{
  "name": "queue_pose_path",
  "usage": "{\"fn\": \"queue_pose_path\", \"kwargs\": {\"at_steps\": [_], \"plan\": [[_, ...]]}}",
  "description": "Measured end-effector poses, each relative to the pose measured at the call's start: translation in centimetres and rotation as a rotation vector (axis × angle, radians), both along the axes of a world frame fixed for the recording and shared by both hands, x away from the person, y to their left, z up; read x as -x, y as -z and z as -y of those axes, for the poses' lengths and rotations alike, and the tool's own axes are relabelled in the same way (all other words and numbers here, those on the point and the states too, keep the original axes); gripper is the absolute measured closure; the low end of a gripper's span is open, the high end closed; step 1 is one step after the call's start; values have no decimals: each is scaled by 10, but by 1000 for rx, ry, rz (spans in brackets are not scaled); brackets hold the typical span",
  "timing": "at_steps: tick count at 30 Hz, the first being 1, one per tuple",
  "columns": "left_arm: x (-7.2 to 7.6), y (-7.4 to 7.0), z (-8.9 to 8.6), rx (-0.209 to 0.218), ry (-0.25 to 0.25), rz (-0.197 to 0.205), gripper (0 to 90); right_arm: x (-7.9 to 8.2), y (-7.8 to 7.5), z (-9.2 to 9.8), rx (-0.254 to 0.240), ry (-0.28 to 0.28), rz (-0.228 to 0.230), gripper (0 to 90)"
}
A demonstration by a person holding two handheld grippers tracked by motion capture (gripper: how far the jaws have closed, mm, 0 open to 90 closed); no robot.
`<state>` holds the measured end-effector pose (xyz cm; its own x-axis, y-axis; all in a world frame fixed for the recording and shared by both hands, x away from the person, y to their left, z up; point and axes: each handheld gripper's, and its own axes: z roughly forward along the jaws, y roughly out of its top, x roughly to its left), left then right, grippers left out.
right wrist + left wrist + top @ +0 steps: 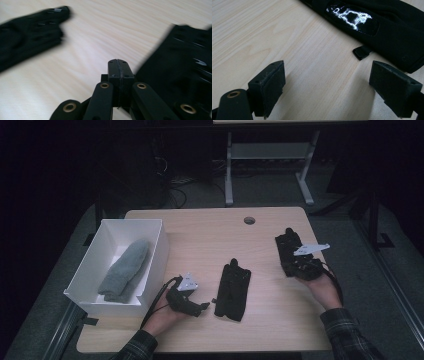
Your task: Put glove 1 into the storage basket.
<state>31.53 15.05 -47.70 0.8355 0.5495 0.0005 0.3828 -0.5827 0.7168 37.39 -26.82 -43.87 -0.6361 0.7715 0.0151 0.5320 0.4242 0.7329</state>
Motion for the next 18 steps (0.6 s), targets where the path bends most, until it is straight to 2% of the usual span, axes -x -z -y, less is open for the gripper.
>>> {"fn": "queue_pose_path", "kwargs": {"at_steps": [4, 7, 11, 13, 16, 18], "plan": [[0, 0, 0, 0, -1, 0, 127, -11, 4, 18, -1, 78, -3, 900], [0, 0, 0, -1, 0, 0, 127, -17, 8, 23, 5, 116, -6, 900], [0, 0, 1, -5, -6, -1, 128, -23, 19, 24, 23, 127, -32, 900], [0, 0, 1, -5, -5, 1, 127, -25, 25, 23, 68, 118, -48, 900], [0, 0, 1, -5, -6, 1, 127, -26, 26, 24, 47, 133, -62, 900], [0, 0, 1, -5, -6, 2, 127, -25, 27, 22, 58, 128, -49, 900]]}}
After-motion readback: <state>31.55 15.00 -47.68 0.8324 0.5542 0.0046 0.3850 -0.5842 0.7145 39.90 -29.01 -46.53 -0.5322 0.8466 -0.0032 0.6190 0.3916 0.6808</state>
